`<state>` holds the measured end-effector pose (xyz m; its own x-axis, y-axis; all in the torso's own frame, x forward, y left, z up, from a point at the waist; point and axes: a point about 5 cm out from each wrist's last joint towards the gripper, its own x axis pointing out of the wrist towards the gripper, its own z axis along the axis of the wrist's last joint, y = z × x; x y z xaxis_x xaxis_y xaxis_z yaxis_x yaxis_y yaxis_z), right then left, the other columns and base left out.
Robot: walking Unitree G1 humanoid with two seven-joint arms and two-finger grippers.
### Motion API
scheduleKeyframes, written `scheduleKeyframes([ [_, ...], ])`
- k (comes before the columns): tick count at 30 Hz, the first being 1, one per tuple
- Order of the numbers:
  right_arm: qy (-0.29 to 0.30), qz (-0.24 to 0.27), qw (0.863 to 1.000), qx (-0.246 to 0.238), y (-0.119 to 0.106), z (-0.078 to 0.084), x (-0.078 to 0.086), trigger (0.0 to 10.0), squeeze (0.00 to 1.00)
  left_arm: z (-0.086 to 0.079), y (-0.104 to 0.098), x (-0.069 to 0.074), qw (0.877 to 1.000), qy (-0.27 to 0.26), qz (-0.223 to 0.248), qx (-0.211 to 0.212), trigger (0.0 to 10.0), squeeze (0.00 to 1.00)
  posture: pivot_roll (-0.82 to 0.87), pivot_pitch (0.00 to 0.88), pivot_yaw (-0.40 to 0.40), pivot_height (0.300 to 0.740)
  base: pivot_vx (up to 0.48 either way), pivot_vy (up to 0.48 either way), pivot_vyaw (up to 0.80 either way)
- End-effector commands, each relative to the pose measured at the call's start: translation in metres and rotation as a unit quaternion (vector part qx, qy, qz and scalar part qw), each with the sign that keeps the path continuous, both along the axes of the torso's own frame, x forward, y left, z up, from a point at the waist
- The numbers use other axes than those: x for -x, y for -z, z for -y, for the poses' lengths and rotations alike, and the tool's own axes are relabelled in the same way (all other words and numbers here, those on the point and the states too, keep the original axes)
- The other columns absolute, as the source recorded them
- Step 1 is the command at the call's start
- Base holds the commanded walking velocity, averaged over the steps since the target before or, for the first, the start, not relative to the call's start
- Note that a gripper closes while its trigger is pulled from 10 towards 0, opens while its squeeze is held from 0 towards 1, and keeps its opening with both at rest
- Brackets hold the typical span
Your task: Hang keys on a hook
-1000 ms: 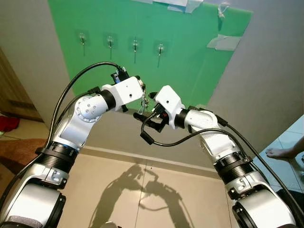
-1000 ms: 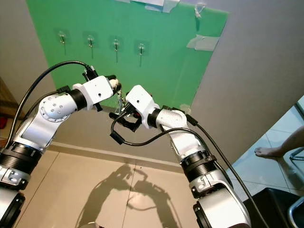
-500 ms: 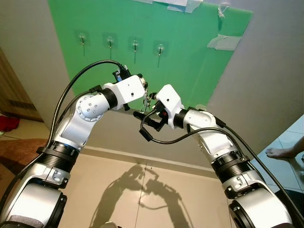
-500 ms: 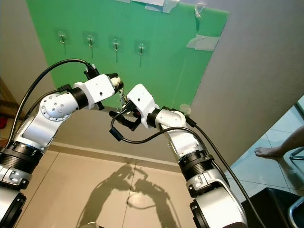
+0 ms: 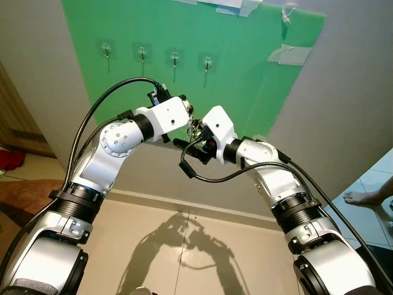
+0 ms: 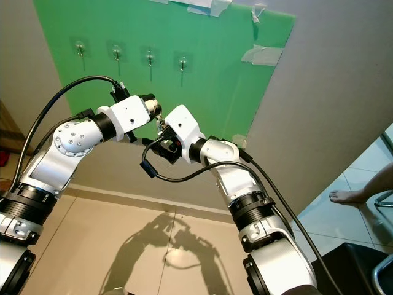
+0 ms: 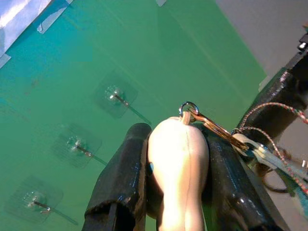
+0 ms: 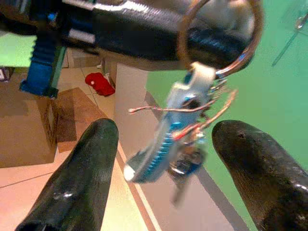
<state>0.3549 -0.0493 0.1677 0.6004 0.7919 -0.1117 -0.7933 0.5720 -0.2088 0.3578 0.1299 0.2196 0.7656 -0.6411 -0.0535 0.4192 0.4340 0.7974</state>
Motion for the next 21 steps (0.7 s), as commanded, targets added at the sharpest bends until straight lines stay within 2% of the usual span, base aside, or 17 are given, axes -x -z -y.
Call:
scheduleKeyframes([
  [1,0.009,-0.003,1.0,-0.006,-0.0038,0.0031,-0.0038,0.0,0.0,0.0044,-0.0104,0.0011,1.0,0.011,0.015,0.003,0.0,0.0,0.03,0.04,-0.067,0.74,0.0,0.0,0.0],
  [21,0.01,-0.01,1.0,-0.016,-0.0035,0.0046,-0.0039,0.0,0.0,0.0042,-0.0066,0.003,1.0,0.008,0.011,0.003,0.0,0.0,0.03,0.04,-0.077,0.74,0.0,0.0,0.0],
])
